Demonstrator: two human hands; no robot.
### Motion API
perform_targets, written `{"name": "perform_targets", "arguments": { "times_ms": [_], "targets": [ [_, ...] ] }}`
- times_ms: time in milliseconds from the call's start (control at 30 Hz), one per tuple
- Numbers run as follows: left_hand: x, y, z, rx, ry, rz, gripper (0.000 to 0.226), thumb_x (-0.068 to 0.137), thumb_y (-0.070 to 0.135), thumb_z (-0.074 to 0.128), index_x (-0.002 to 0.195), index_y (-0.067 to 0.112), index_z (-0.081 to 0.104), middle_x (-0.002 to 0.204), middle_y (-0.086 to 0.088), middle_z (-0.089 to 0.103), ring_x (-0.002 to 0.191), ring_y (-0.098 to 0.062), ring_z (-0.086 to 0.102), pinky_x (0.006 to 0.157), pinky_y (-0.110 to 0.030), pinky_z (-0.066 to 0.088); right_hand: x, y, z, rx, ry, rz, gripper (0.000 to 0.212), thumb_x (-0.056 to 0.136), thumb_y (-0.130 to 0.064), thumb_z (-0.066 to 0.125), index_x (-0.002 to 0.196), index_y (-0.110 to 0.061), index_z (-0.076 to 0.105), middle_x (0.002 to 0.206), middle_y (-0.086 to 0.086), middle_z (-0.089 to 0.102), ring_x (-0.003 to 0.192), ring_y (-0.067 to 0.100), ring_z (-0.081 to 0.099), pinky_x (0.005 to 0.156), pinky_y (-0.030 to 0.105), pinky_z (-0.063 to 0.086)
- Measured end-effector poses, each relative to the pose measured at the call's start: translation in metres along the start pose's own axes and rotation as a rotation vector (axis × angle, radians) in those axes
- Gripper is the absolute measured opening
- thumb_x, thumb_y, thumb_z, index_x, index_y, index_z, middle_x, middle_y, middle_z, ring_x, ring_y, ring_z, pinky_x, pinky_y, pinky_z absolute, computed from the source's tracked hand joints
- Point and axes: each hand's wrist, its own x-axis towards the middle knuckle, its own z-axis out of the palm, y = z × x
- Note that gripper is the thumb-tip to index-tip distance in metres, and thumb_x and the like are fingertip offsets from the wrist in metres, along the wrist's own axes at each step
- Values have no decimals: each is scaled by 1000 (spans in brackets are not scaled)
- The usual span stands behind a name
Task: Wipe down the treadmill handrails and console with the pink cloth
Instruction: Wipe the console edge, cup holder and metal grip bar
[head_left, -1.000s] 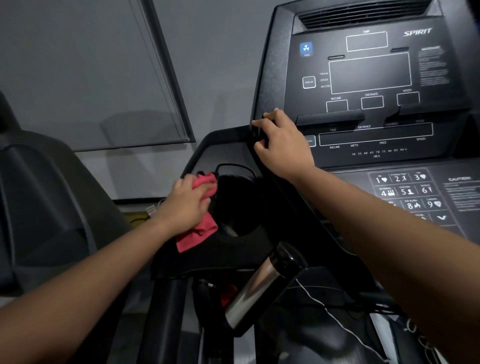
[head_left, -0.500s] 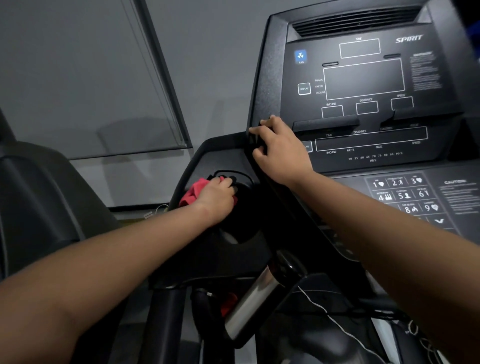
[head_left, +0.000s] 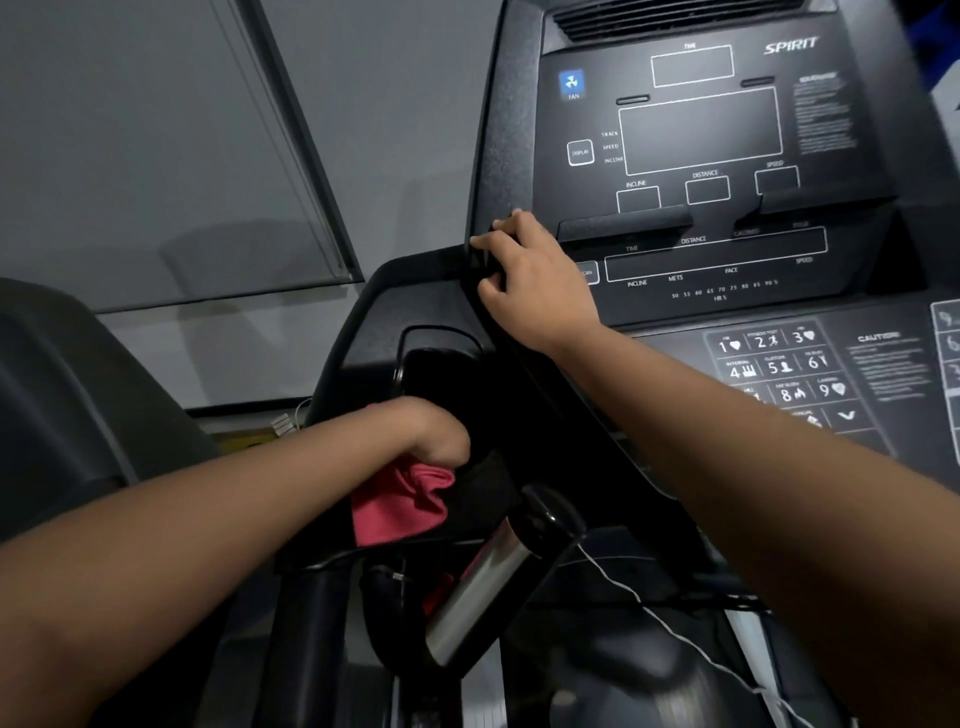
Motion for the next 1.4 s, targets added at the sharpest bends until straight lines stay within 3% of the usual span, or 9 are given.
{"name": "perform_targets", "arguments": {
  "times_ms": [133,267,400,533,633,767,967,1200,1400],
  "targets": [
    [-13,17,6,-691,323,170,28,91,8,42,77,-8,61,70,-16,61,55,-17,51,56,-28,41,2,-1,1,-29,44,-9,39,82,-17,51,120,-14,61,121,4,51,119,19,46,82,30,45],
    [-9,26,3,-1253,55,-146,34,101,17,34,69,11,46,63,-4,47,55,-14,43,54,-27,43,4,-2,3,-79,75,-26,34,80,-18,53,112,-12,61,113,7,51,110,23,48,72,30,42],
    [-10,40,-12,-1839,117,-146,38,100,9,30,68,1,49,39,-9,55,41,-20,55,43,-23,47,3,-3,5,-67,83,-32,33,79,-17,53,110,-11,62,111,8,52,109,24,48,73,33,46],
    [5,36,-31,-2397,420,-190,36,99,9,28,77,4,56,58,-10,63,63,-25,57,60,-30,54,3,-4,3,-61,74,-28,33,80,-18,55,111,-11,62,112,8,52,110,24,48,75,33,47],
    [21,29,-38,-2571,562,-248,41,101,19,27,122,-2,57,119,-14,61,111,-34,59,96,-38,48,2,-5,3,-56,62,-26,34,81,-18,54,114,-12,62,113,7,51,111,22,47,78,32,46],
    [36,35,-25,-2430,537,-177,37,99,20,32,100,3,65,101,-14,67,88,-30,63,79,-33,52,2,-5,0,-61,54,-22,34,81,-18,54,114,-12,61,115,7,51,113,22,47,79,32,46],
    [10,13,33,-1311,516,81,29,94,16,46,65,14,52,62,1,51,58,-10,46,55,-20,37,2,-4,-2,-87,35,-24,36,83,-19,53,117,-11,59,117,7,50,115,22,45,79,31,43],
    [-10,-21,18,18,195,14,37,94,22,43,131,25,53,139,-7,37,131,-30,30,112,-38,24,-1,-5,0,-33,20,-12,37,83,-17,53,119,-11,60,122,8,49,126,23,41,91,35,43],
    [15,-34,-1,789,342,-112,42,103,27,30,144,19,38,158,-3,15,141,-22,15,110,-26,15,0,-4,1,-1,37,-10,35,80,-16,54,113,-10,62,118,9,52,123,26,44,90,38,47]
  ]
}}
